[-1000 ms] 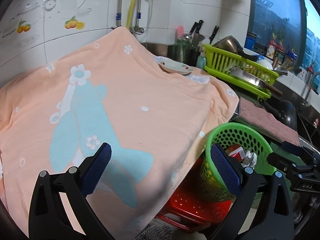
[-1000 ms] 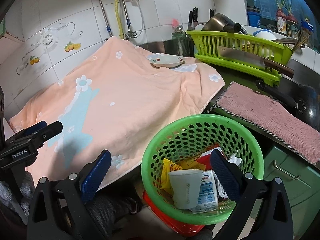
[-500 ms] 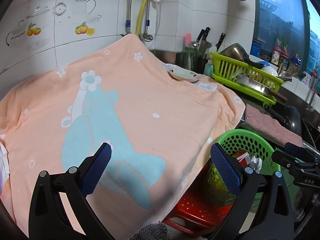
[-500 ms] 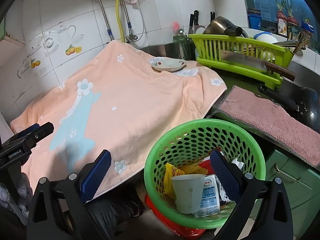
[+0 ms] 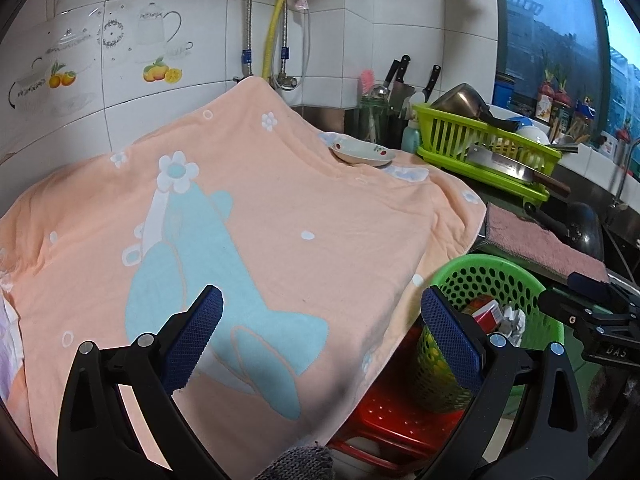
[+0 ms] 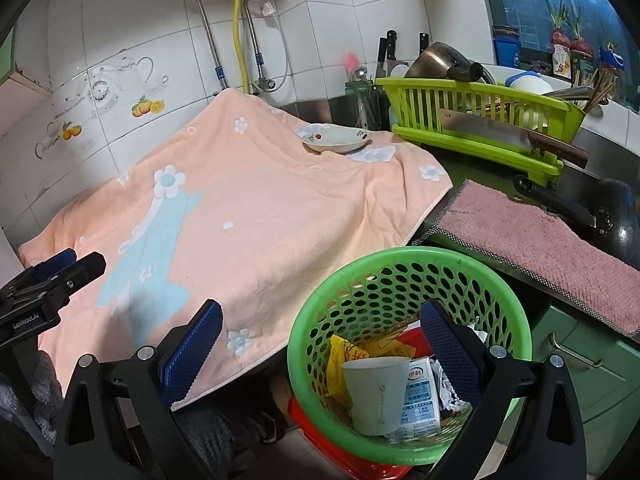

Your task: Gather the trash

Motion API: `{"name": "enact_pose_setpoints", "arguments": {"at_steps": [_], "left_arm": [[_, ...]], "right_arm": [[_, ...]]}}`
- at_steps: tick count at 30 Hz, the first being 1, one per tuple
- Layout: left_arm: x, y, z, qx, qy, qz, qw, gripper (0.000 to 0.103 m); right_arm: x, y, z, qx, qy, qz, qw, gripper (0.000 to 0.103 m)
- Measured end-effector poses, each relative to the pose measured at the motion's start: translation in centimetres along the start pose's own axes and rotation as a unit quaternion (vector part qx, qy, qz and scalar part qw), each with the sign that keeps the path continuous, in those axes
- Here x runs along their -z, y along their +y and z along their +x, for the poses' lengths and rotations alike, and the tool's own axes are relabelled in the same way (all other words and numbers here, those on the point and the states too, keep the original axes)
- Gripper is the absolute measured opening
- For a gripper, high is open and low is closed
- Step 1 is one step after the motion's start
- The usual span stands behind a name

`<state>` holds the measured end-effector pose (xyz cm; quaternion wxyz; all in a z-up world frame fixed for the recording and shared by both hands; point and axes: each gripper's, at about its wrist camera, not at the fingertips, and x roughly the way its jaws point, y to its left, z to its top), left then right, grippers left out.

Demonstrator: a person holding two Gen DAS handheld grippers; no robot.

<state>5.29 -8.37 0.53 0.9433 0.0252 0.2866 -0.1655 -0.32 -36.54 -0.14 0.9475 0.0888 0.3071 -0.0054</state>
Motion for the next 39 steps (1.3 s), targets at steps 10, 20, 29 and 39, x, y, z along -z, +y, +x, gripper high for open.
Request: {"name": "enact_pose_setpoints", "arguments": {"at_steps": [10,20,29,39], "left_arm": [[0.13,0.06,0.07,0.002,0.001,-0.003,1.0000,0.098],[0.34,0.07,0.07,0.002,0.002,-0.003,1.0000,0.098],[0.66,-0.02,0.04,0.003,0.002,-0.004,1.0000,0.098],[0.64,0.02,0.07,0.003,0.003,-0.005,1.0000,0.098]], "right_arm": [[0.19,-0.10,-0.01,0.001,-0.002,0.002,1.000,0.096],[0.17,-0.21,-0.01,0.000,-0.002,0.005,1.000,0.096],[0.32,-0.13,0.10,-0.001,-0.001,0.004,1.000,0.096],[0.51,0.04,0.23,-0.002,0.002,0.005,1.000,0.096]]}}
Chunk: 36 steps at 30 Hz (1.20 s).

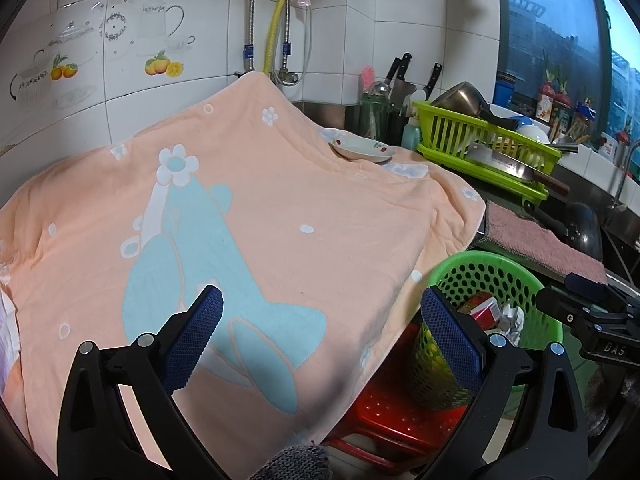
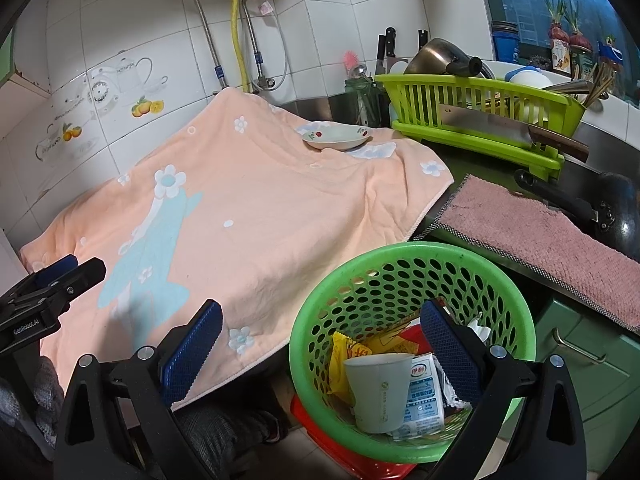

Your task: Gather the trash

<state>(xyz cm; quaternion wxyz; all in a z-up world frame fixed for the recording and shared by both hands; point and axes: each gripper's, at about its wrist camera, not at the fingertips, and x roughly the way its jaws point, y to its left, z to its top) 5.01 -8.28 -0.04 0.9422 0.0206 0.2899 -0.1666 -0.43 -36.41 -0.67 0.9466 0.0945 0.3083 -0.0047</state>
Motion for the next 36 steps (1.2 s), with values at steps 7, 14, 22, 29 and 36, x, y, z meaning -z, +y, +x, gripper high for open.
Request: {"name": "enact_pose_setpoints", "arguments": {"at_steps": [7,14,22,29,36], "left_arm": [[0.12,0.02,0.04,0.000,0.000,-0.001,1.0000,0.098],[0.13,0.04,0.06,0.000,0.001,-0.001,1.0000,0.098],[0.28,-0.01,0.14,0.000,0.002,-0.002,1.0000,0.098],[0.24,0.03,0.15,0.001,0.002,-0.002,1.0000,0.098],[0.55,0.09,0.23,0.001,0.000,-0.009,1.0000,0.098]], "right_arm": [[0.06,0.09,-0.02,0.000,0.000,0.001,1.000,0.096],[0.04,0.06,-0.02,-0.002,0.000,0.002,1.000,0.096],[0.03,0.02,-0.05,-0.001,0.000,0.003,1.000,0.096],[0.04,0.11,-0.04,0.000,0.000,0.003,1.000,0.096],[0.10,0.43,0.07,-0.002,0.002,-0.002,1.000,0.096]]}}
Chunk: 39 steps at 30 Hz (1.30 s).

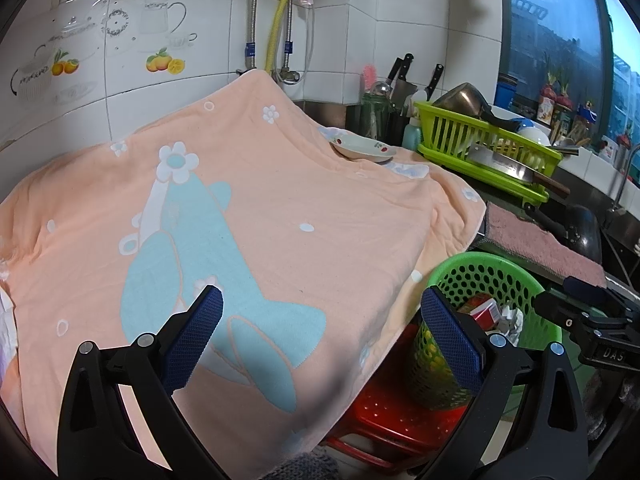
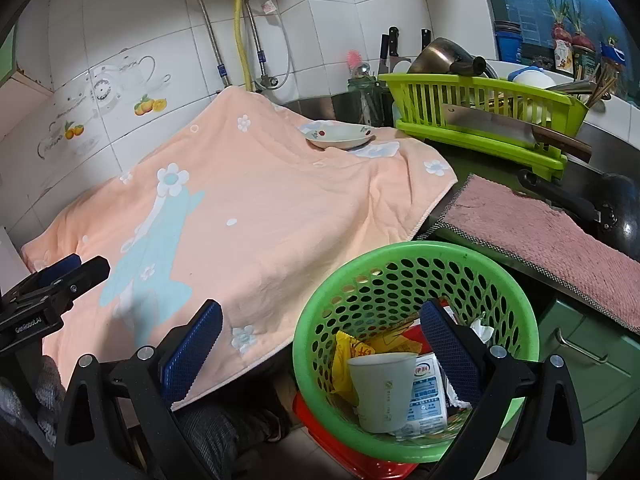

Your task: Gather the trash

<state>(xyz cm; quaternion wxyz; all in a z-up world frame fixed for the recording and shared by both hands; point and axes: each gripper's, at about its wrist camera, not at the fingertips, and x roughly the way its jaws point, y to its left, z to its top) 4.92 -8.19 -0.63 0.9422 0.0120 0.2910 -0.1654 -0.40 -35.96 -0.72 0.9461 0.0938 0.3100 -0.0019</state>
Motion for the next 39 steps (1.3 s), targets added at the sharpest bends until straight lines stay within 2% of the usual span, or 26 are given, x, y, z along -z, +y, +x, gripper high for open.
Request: {"name": "enact_pose_setpoints", "arguments": {"at_steps": [4,39], "left_arm": [[-0.10,0.17,-0.09,-0.008,-0.004,-0.002,1.0000,0.098],[0.07,-0.08,0.29,0.008,0.016,-0.003,0.9998,0.098]], "right_arm": [[0.05,0.09,0.08,-0.001,0.001,0.000,1.000,0.096],[0.55,0.32,0.47,-0.006,0.009,0.008,1.000,0.096]]}}
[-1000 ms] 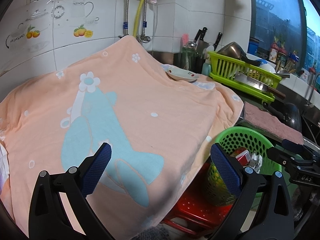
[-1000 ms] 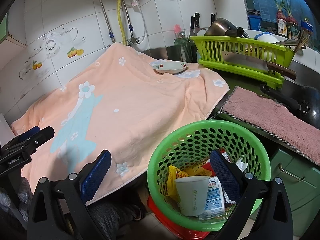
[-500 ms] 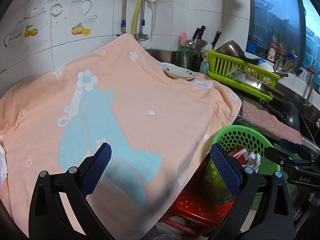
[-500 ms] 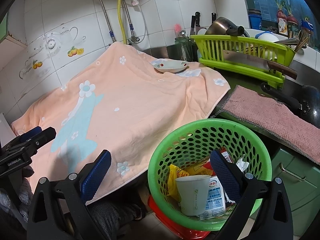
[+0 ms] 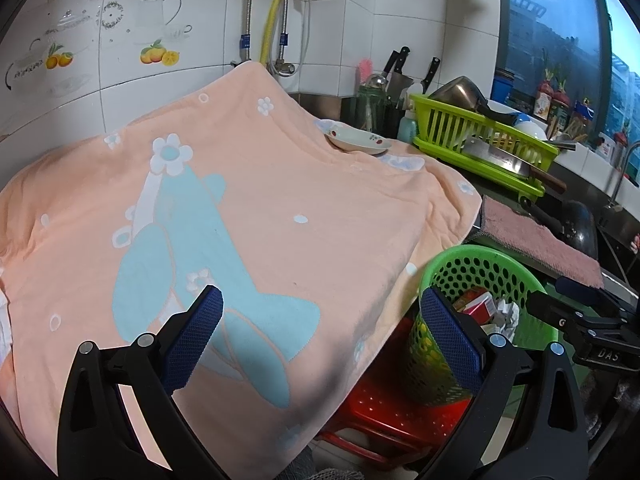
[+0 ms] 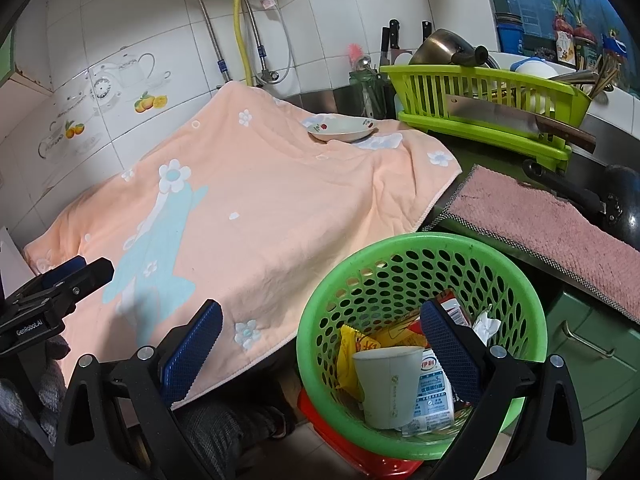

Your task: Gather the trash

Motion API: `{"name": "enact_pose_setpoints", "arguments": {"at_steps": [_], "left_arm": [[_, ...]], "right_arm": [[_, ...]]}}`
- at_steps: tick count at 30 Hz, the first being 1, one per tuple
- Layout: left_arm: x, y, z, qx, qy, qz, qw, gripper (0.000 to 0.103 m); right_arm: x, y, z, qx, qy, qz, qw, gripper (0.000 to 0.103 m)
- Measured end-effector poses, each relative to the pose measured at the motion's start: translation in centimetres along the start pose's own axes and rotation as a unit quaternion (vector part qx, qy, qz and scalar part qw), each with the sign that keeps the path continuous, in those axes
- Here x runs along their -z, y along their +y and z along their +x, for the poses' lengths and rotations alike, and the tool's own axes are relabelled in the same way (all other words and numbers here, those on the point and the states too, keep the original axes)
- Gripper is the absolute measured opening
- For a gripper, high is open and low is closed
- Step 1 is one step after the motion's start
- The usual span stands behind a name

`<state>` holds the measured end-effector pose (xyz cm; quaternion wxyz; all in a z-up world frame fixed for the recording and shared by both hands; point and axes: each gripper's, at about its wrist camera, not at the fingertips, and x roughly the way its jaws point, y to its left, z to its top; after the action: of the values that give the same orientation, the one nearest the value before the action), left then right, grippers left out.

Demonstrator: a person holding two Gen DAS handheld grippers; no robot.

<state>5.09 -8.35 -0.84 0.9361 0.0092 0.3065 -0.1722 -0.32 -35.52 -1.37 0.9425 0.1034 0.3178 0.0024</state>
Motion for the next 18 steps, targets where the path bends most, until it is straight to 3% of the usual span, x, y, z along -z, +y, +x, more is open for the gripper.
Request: {"name": "enact_pose_setpoints", "arguments": {"at_steps": [18], "left_arm": [[0.30,0.21,0.37,-0.003,0.011,-0.008,0.9999,0.098]], "right_arm": [[0.08,-0.26,0.18,-0.005,0.004,0.015,1.000,0.096]]}}
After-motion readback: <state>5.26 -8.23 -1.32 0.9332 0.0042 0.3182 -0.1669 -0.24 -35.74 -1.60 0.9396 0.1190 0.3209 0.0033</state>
